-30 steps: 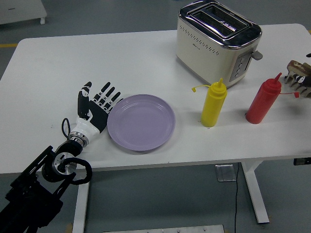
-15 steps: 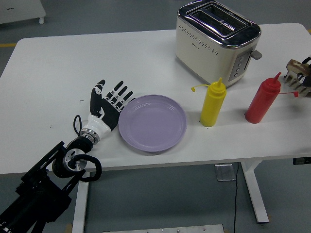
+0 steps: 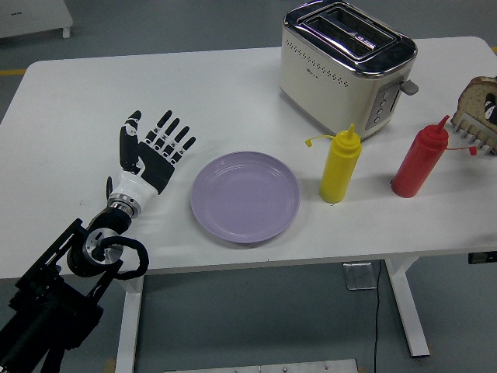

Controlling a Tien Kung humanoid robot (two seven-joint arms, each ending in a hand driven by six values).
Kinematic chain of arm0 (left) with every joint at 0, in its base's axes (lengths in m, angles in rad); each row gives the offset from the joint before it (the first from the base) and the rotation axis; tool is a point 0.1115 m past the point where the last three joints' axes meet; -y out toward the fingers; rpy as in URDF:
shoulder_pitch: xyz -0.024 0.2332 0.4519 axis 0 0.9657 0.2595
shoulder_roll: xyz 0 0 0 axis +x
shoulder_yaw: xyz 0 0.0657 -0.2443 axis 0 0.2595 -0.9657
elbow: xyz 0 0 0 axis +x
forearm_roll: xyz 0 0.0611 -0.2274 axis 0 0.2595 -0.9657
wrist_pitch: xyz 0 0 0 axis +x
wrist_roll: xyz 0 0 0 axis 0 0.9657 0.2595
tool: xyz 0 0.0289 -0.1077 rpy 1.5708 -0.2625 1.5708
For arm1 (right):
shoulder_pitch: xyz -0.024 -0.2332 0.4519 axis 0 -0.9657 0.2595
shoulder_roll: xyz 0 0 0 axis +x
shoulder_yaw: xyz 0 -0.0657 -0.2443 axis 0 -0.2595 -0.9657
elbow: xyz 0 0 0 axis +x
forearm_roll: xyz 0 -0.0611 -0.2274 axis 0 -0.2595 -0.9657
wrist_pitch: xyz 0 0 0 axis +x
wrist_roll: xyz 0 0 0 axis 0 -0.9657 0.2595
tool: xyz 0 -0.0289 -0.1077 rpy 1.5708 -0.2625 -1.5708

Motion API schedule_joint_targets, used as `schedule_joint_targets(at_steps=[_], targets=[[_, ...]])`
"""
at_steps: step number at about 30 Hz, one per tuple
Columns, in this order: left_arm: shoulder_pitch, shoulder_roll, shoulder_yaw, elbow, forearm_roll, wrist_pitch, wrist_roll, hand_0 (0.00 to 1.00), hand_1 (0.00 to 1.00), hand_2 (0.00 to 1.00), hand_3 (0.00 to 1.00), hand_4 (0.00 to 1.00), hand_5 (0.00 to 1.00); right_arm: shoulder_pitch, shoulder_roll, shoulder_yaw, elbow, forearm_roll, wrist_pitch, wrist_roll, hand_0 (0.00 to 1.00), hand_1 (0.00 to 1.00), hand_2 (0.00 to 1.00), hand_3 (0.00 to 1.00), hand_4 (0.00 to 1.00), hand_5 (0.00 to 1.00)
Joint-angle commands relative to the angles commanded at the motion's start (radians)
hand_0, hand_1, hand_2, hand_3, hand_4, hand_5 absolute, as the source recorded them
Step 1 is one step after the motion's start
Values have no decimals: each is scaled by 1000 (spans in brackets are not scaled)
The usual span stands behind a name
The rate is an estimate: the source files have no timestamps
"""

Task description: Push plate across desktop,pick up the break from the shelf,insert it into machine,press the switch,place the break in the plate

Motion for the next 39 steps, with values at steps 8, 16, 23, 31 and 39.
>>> schedule_joint_targets(at_steps=[8, 16, 23, 31, 39], targets=[[53, 11, -133, -69, 35, 17, -5, 835, 879, 937, 810, 661, 998, -8, -18, 37, 100, 0, -66, 18, 297, 385, 459, 518, 330, 22], [136, 29, -274, -176, 61, 18, -5, 834, 878, 936, 808, 662, 998, 2, -25, 58, 191, 46, -157, 20, 329, 358, 430, 497, 250, 2], [205, 57, -390, -244, 63, 15, -3, 834, 878, 935, 808, 660, 998, 39, -51, 45, 223, 78, -196, -31, 337, 349, 423, 490, 231, 2], [255, 73, -445, -273, 71, 16, -1, 833, 878, 936, 806, 658, 998, 105, -75, 17, 219, 82, -215, -43, 335, 348, 421, 489, 237, 2], [295, 99, -505, -313, 77, 14, 3, 832, 874, 930, 801, 654, 998, 227, -86, -44, 223, 152, -223, -44, 334, 345, 420, 487, 236, 2]])
